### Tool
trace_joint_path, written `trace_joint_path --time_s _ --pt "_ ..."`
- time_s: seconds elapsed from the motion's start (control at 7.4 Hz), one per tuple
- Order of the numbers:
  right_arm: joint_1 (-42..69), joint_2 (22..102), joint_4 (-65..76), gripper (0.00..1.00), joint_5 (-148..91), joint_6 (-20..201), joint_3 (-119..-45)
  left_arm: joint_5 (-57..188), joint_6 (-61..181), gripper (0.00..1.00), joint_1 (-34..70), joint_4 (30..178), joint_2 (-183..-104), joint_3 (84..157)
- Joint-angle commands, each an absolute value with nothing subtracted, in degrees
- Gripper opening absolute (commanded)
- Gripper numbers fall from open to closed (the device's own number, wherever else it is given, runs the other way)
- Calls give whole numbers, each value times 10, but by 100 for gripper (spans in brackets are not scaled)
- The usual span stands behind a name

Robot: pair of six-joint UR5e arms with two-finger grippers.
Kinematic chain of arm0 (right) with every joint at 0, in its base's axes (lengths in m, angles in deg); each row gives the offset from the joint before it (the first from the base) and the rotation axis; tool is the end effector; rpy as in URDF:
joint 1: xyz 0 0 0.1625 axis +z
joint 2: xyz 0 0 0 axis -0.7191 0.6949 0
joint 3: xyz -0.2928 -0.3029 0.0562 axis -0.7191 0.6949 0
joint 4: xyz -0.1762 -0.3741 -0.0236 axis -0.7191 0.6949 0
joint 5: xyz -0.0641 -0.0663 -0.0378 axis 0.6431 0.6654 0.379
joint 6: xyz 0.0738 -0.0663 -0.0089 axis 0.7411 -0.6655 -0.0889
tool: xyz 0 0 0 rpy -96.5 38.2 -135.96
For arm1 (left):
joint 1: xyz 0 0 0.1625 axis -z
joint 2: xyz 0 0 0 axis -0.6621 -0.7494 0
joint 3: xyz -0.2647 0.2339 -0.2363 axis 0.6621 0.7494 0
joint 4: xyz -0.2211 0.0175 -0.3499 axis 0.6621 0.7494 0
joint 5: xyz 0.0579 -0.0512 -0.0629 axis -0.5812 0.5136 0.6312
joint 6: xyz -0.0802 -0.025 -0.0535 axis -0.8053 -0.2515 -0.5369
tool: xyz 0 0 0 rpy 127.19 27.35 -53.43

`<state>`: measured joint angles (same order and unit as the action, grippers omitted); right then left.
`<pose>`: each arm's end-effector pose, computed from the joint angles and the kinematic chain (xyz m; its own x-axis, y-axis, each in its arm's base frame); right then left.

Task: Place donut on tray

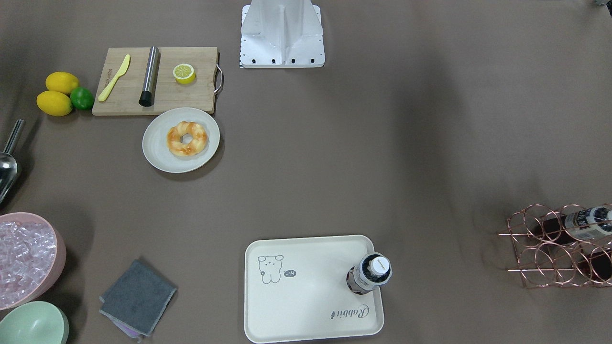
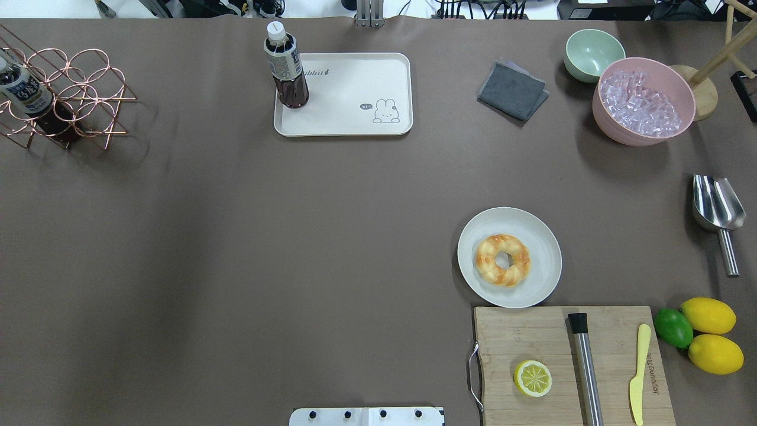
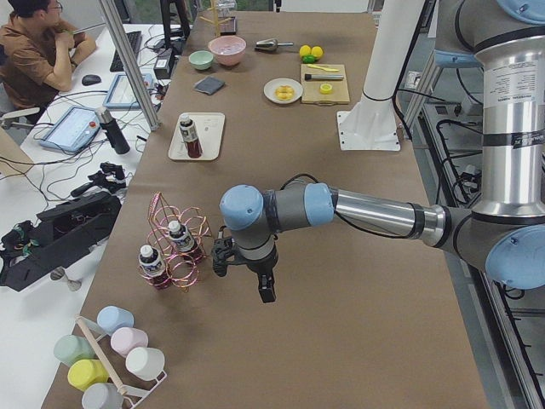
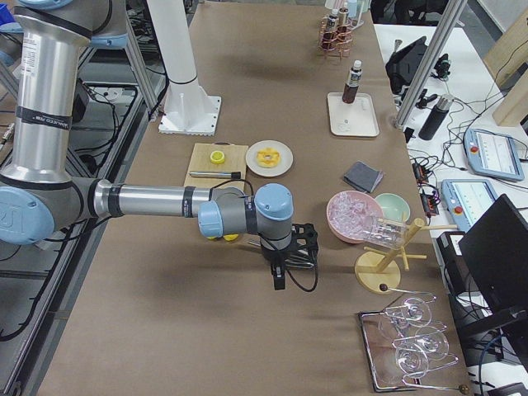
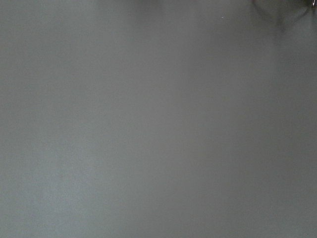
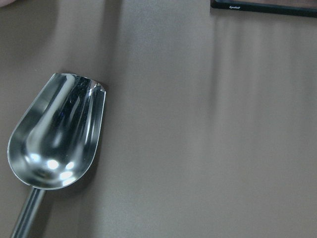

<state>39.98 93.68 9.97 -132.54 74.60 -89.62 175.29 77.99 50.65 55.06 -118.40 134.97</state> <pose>0.0435 -0.4232 0.6479 0.7911 -0.1318 0.5974 0.0613 0.9887 0.1369 -0.0831 -0.4246 0.6102 0.7442 -0.1116 -0.6586 -0.0084 0.9843 -0.1763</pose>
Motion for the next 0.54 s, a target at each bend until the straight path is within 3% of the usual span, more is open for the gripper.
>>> trace_joint_path --time_s 0.0,0.41 --pt "400 937 100 94 -1335 746 -898 1753 780 98 506 553 -1184 1350" --pt "401 938 95 95 -1339 744 -899 1753 781 98 506 554 -1185 1350"
